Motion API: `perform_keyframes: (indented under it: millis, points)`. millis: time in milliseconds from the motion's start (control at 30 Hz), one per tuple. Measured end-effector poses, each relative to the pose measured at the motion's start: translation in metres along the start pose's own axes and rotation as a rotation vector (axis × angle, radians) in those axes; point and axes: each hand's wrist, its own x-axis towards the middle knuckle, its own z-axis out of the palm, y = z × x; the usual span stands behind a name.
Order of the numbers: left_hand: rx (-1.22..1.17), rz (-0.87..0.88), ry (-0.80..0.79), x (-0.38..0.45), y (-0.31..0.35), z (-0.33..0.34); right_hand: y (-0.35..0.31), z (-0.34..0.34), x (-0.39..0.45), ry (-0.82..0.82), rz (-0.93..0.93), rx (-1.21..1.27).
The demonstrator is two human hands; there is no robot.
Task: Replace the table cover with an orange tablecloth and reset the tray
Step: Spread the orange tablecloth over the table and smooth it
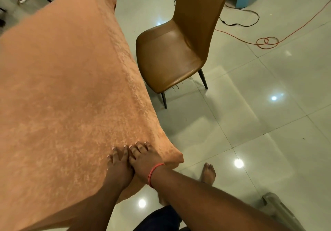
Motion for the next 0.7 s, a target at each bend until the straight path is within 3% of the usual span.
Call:
perform_keyframes:
  millis: [167, 333, 500, 633, 700]
  points:
    - [-0.118, -0.016, 0.001, -0.015, -0.013, 0.003, -0.015, -0.003, 0.006, 0.027, 0.000, -0.002]
    - [-0.152, -0.021, -0.038, -0.042, -0.050, 0.011, -0.038, 0.000, 0.021, -0.047, -0.042, -0.062]
    - [-0.176, -0.238, 0.035, -0.089, -0.142, 0.030, -0.104, 0.002, 0.065, -0.066, -0.066, -0.137]
    - [-0.216, -0.316, 0.098, -0.120, -0.229, 0.044, -0.164, -0.001, 0.100, -0.083, -0.023, -0.183]
    - [-0.295, -0.376, 0.140, -0.154, -0.297, 0.060, -0.235, 0.011, 0.124, -0.080, -0.017, -0.247]
